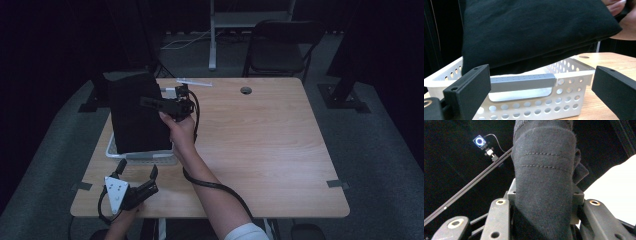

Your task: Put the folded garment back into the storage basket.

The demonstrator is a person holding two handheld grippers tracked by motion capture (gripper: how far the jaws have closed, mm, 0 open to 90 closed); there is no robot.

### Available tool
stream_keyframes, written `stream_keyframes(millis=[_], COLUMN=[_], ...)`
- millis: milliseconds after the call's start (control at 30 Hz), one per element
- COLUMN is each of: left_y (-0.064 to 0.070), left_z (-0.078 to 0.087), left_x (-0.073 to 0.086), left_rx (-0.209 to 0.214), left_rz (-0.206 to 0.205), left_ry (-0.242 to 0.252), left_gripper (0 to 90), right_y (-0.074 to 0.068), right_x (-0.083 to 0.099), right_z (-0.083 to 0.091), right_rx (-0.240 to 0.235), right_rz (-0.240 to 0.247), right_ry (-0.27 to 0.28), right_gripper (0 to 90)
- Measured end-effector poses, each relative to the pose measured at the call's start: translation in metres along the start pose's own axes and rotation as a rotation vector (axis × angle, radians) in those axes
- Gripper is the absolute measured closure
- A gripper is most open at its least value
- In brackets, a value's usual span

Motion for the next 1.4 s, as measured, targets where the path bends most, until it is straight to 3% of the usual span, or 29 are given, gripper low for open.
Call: stream_keyframes(millis=[300, 933, 1233, 1333, 1400], left_y=[0.000, -0.001, 0.000, -0.001, 0.000], left_z=[0.001, 0.000, 0.000, 0.001, 0.000], left_x=[0.000, 0.000, 0.000, 0.000, 0.000], left_rx=[0.008, 0.010, 0.011, 0.010, 0.011], left_rz=[-0.003, -0.005, -0.003, -0.004, -0.003], left_ry=[-0.001, -0.002, -0.002, -0.002, -0.002], left_gripper=[3.4, 3.4, 3.4, 3.4, 3.4], right_y=[-0.002, 0.006, 0.015, 0.015, 0.020], right_x=[0.002, 0.008, 0.009, 0.012, 0.018], right_z=[-0.013, -0.017, -0.014, -0.017, -0.020], right_rx=[-0.013, -0.012, 0.010, 0.052, 0.059], right_rz=[-0.002, -0.030, -0.044, -0.016, -0.036], right_ry=[-0.015, -0.003, 0.001, -0.030, -0.049], right_gripper=[59.6, 59.7, 59.6, 59.5, 59.3])
Point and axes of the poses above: each handheld gripper's, and its own axes: z roughly backward along the jaws, x roughly out of its underside, y roughly to its right, the point moved 1 cm from there along -z, roughly forward along the jaws, and after that the axes turned 5 degrees about z, right-handed, at the moved point
